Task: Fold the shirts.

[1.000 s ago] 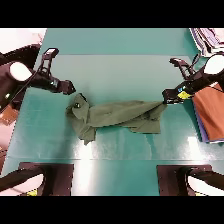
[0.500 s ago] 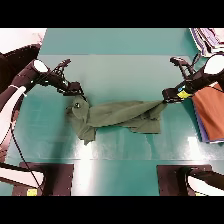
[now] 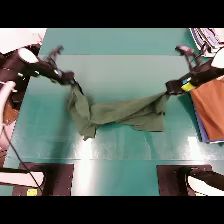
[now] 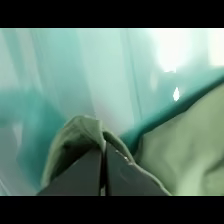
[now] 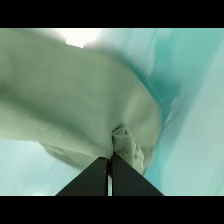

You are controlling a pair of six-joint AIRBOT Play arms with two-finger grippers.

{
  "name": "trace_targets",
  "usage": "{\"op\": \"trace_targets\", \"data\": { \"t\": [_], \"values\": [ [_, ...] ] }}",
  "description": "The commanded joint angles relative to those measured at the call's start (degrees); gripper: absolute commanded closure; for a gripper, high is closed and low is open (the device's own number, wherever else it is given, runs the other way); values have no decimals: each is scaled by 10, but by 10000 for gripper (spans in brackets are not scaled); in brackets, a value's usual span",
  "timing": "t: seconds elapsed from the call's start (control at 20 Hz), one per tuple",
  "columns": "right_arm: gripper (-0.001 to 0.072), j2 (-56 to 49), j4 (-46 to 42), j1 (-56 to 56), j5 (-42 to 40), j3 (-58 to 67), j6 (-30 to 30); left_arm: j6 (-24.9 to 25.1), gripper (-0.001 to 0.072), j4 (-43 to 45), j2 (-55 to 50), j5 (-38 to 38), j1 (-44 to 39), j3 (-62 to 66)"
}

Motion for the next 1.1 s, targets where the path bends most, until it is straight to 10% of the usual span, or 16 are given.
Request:
{"op": "trace_targets", "data": {
  "t": [0.0, 0.7, 1.05],
  "values": [
    [694, 33, -48, 0, -2, 106, -6, -5, 682, -1, 116, 8, 42, 96],
    [697, 175, -141, 0, 80, 314, 3, -51, 684, 66, 401, -14, 66, 252],
    [696, 31, -146, 0, 207, 173, 6, -71, 683, 84, 331, -80, 65, -29]
  ]
}}
